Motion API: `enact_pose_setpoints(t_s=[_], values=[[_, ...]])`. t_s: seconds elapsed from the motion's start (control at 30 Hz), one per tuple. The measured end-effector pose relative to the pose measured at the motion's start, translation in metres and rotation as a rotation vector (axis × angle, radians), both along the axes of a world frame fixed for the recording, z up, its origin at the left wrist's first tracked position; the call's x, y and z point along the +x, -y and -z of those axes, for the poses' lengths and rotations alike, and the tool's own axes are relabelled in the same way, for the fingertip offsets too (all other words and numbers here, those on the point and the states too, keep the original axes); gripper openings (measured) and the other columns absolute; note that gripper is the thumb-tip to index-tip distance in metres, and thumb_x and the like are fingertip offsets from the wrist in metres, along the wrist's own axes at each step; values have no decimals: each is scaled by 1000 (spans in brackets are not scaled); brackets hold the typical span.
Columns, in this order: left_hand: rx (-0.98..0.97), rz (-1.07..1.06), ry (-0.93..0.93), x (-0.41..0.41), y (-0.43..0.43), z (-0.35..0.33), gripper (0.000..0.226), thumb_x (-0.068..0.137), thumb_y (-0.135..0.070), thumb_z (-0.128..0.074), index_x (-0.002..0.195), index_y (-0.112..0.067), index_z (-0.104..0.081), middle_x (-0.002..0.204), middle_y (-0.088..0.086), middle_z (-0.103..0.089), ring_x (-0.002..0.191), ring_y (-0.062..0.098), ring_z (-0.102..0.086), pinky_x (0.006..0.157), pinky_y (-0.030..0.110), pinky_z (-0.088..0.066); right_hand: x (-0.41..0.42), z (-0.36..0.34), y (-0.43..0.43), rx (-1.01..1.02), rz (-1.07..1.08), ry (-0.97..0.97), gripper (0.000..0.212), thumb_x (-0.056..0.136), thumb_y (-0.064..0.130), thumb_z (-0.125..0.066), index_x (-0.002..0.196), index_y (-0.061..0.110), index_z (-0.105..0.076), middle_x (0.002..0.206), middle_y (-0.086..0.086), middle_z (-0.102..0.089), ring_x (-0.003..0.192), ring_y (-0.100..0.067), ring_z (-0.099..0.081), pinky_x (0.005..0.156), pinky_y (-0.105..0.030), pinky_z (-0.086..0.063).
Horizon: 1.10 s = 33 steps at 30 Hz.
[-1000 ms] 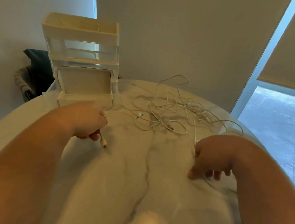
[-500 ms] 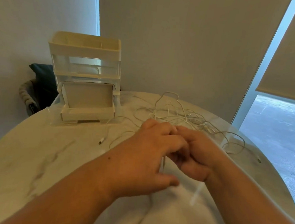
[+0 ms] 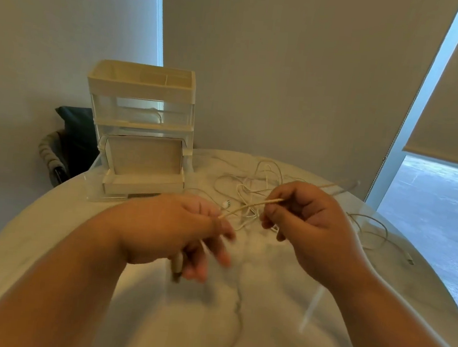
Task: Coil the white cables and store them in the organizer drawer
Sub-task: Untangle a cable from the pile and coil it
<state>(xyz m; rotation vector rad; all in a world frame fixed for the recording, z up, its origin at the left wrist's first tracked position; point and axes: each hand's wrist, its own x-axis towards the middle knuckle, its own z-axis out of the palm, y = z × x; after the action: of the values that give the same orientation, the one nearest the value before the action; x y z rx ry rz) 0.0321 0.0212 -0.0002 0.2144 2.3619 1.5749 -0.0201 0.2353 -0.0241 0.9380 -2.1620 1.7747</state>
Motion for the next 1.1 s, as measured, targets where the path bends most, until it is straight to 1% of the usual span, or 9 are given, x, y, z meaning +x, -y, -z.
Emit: enact_pose_setpoints(t_s=[0.1, 0.17, 0.3, 0.43, 0.57, 0.63, 0.77, 0.9, 1.1], values=[[314, 114, 40, -1, 0, -3, 35, 98, -36, -49, 77, -12, -64, 49, 5, -53, 39, 13, -37, 45, 26, -26, -5, 0, 0, -94, 94, -1, 24, 94, 7, -65, 88, 29, -73, 73, -7, -71, 61, -19, -65, 52, -19, -46], [540, 161, 76, -3, -2, -5, 27, 90, -29, -46, 77, -11, -61, 46, 2, -40, 40, 13, -30, 48, 30, -19, -10, 0, -3, 12, 161, 63, 17, 96, 18, -63, 97, 32, -73, 71, -7, -71, 53, -20, -61, 48, -19, -43], [740, 215, 130, -4, -10, -2, 23, 82, -14, -46, 93, -4, -64, 64, 10, -57, 52, 18, -52, 52, 29, -45, -7, 0, -5, 453, 30, 288, 34, 101, 32, -55, 133, 42, -54, 74, -8, -73, 46, -18, -58, 43, -22, -42], [646, 17, 86, -9, -16, 2, 25, 93, 6, -37, 99, -3, -59, 78, 13, -66, 61, 17, -60, 55, 27, -53, 3, -6, -7, 641, -90, 267, 54, 103, 31, -49, 149, 51, -28, 76, -4, -75, 45, -13, -59, 46, -20, -45], [750, -22, 97, -15, -15, 10, 32, 81, 12, -30, 86, -11, -51, 74, 7, -50, 53, 12, -44, 45, 22, -38, 3, -7, -5, 75, -43, 139, 53, 89, 26, -65, 139, 35, -52, 70, -10, -70, 49, -21, -60, 45, -29, -45], [801, 64, 145, -15, -16, 9, 21, 73, -1, -38, 83, -12, -52, 74, 5, -47, 54, 12, -39, 47, 23, -32, 3, -5, -4, -211, 57, -31, 40, 85, 27, -66, 125, 29, -63, 84, -6, -71, 73, -21, -68, 61, -32, -53], [846, 171, 160, -11, -23, 11, 24, 73, 0, -38, 89, -9, -53, 73, 5, -48, 50, 9, -37, 43, 19, -32, -4, 13, 7, 167, 78, -160, 48, 86, 52, -61, 134, 46, -54, 129, 17, -61, 125, -4, -55, 101, -31, -46], [770, 131, 115, -15, -20, 12, 32, 79, 13, -39, 96, -3, -60, 81, 14, -60, 64, 18, -60, 55, 26, -54, -3, 11, 18, -48, -110, 67, 18, 91, 27, -62, 104, 32, -73, 94, 5, -73, 88, -11, -68, 78, -33, -52], [602, 188, 86, -16, -19, 18, 37, 88, 7, -48, 123, 6, -58, 112, 22, -69, 98, 28, -70, 85, 32, -58, -3, 1, 9, -37, 127, -96, 22, 89, 9, -69, 90, 30, -77, 90, 11, -74, 94, -4, -68, 79, -12, -49]])
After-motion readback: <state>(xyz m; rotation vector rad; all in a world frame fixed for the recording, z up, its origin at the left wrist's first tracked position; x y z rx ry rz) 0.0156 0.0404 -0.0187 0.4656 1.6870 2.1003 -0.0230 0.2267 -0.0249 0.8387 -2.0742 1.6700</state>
